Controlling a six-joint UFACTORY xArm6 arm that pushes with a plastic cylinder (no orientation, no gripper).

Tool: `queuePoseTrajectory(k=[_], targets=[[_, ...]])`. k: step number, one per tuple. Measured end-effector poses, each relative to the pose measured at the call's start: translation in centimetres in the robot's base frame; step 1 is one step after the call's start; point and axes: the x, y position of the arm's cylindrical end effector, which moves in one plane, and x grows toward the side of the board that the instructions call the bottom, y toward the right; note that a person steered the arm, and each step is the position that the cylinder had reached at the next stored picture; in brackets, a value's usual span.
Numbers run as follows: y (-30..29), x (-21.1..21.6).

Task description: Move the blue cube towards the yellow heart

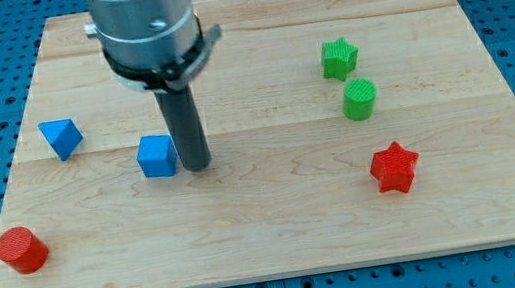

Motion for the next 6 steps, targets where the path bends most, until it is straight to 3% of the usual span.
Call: queuePoseTrajectory(k=[1, 2, 4, 6], targets=[[-1.9, 2.5], [-5.5, 0.0], [-4.8, -8.7], [-2.7, -8.7]])
